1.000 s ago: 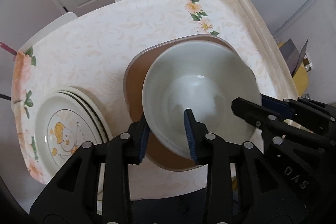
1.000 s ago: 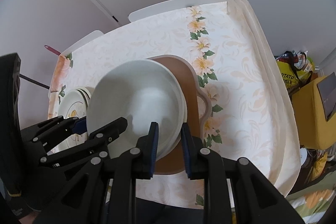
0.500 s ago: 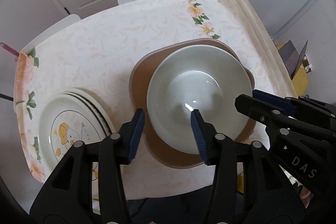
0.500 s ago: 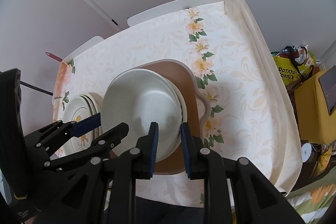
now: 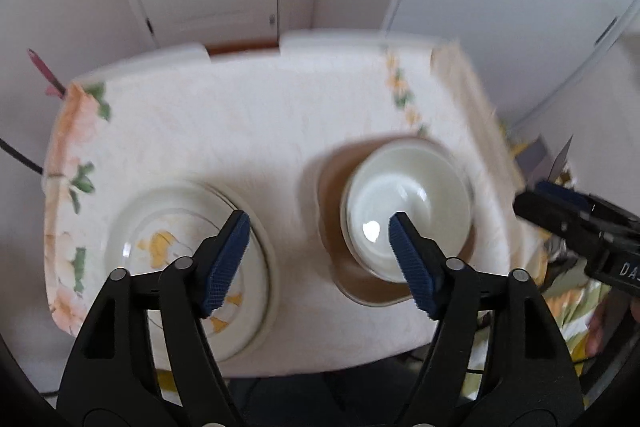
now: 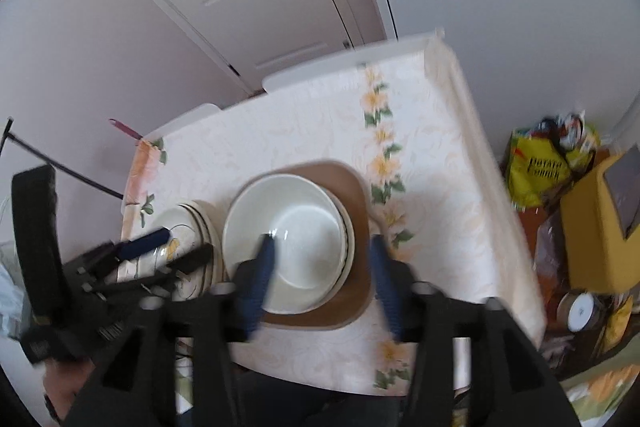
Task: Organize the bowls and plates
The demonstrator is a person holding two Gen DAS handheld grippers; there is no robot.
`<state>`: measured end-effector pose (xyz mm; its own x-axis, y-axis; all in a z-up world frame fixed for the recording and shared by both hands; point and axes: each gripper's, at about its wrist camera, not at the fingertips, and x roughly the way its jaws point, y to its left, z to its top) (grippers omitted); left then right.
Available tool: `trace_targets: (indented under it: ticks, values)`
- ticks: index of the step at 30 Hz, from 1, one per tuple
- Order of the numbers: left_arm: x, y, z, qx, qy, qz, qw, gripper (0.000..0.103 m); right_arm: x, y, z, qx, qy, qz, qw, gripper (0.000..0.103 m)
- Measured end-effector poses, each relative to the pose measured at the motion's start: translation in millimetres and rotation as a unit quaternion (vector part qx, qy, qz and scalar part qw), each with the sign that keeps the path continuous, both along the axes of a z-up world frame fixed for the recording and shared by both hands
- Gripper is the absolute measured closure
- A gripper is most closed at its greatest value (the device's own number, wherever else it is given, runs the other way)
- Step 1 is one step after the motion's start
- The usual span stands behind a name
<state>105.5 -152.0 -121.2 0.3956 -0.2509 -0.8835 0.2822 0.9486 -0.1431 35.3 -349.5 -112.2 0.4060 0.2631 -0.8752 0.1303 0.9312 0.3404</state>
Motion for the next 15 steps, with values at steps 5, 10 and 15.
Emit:
trace_targets:
  ticks: [5, 10, 15]
  values:
    - [-7.6, 24.4, -1.4, 0.011, -0.015, 0.001, 0.9998, 0.0, -18.0, -8.0, 10.0, -0.036, -0.033, 0.013, 0.999, 0.001]
    - [-9.2, 26.4, -29.1, 0.034, 0.029, -0.028, 0.9986, 0.001, -19.0, -9.7, -7.9, -0.081, 0.024, 0.048, 0.995, 0.001]
    - [-10.1, 12.6, -47.5, 0.062, 0.057, -0.074, 0.9937, 0.002, -16.2, -7.4, -30.4, -0.124, 0.08, 0.087, 0.985, 0.001]
